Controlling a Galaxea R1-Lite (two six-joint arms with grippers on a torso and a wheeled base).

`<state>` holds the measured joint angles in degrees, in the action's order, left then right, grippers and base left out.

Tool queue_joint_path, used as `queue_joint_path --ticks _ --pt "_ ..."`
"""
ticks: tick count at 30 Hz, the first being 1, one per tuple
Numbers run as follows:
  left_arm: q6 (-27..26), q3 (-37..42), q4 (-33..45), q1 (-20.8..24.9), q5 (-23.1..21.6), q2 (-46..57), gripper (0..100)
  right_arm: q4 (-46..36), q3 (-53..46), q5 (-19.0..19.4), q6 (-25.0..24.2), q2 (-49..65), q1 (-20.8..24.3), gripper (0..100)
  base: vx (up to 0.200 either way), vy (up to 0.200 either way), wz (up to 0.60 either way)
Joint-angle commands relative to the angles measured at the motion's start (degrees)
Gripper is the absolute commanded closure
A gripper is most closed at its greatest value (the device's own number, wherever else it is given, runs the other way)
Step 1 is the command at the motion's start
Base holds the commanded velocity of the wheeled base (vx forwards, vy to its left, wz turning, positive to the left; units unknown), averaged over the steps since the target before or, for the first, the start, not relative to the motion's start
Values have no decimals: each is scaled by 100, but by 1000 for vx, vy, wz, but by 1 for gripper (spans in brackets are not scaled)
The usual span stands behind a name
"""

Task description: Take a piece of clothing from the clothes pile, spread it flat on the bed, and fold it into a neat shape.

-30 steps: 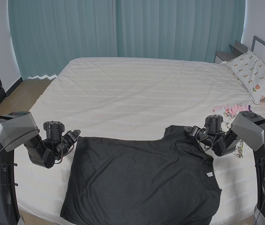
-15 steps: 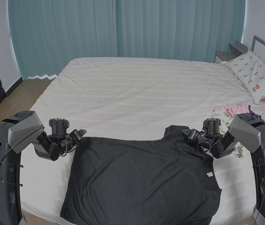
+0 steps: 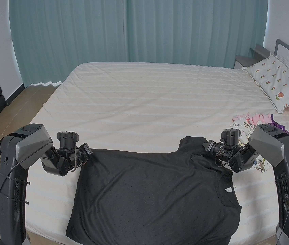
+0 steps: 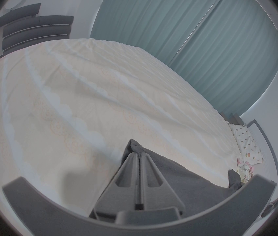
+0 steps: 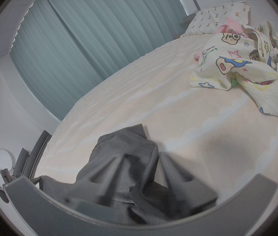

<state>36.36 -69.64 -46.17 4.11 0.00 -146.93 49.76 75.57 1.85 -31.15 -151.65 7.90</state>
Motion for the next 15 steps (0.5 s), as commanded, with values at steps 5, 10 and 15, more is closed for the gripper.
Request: queue_joint_path --ticks 5,10,15 --pt "20 -128 -50 -68 255 -55 100 86 292 -18 -111 57 -52 100 0 0 0" --pt "20 -137 -77 -112 378 -55 100 174 450 -36 -427 215 -69 100 0 0 0" --pt "11 -163 -77 -147 378 -72 100 447 476 -45 -436 153 -69 100 0 0 0"
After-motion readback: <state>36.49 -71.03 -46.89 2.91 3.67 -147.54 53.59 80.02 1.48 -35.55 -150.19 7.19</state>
